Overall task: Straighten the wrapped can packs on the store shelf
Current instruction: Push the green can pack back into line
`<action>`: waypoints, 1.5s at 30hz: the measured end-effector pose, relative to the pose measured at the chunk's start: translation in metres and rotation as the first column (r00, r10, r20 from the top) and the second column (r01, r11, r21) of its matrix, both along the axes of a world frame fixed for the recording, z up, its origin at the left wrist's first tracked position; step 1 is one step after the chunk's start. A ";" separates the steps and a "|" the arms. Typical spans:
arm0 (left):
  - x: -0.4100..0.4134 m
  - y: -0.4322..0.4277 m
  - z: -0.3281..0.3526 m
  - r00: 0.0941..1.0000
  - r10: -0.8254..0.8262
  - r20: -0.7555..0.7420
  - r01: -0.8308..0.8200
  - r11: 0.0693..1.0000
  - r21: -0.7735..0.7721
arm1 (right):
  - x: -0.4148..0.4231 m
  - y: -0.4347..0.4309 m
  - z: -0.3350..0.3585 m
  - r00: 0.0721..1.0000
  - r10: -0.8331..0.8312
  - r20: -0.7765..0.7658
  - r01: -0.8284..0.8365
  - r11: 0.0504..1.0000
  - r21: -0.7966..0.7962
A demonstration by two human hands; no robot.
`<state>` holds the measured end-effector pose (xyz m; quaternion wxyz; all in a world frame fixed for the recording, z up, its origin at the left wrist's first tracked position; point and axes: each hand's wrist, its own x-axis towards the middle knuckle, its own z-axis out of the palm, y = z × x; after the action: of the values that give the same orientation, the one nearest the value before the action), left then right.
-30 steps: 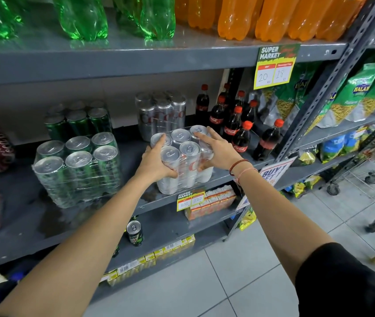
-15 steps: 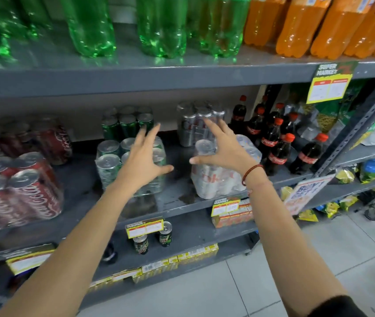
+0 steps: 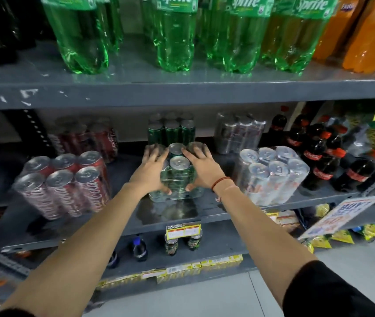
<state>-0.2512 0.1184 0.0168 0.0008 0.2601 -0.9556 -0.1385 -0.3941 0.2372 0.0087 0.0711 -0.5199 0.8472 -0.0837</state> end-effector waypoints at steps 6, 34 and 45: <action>0.005 0.005 -0.010 0.996 -0.005 -0.089 -0.001 0.998 -0.069 | 0.008 0.007 -0.001 0.999 -0.035 -0.030 0.034 0.998 -0.051; 0.043 0.049 -0.012 0.992 0.000 -0.125 -0.009 0.998 -0.069 | 0.037 0.047 -0.002 1.000 -0.004 -0.011 0.003 0.999 -0.052; 0.047 0.043 -0.012 0.991 -0.021 -0.134 0.011 0.997 -0.072 | 0.041 0.047 0.001 0.999 -0.033 0.021 0.034 0.998 -0.059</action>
<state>-0.2039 0.1611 0.0049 0.0737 0.2422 -0.9598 -0.1216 -0.3526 0.2842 0.0101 0.0628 -0.5065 0.8522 -0.1153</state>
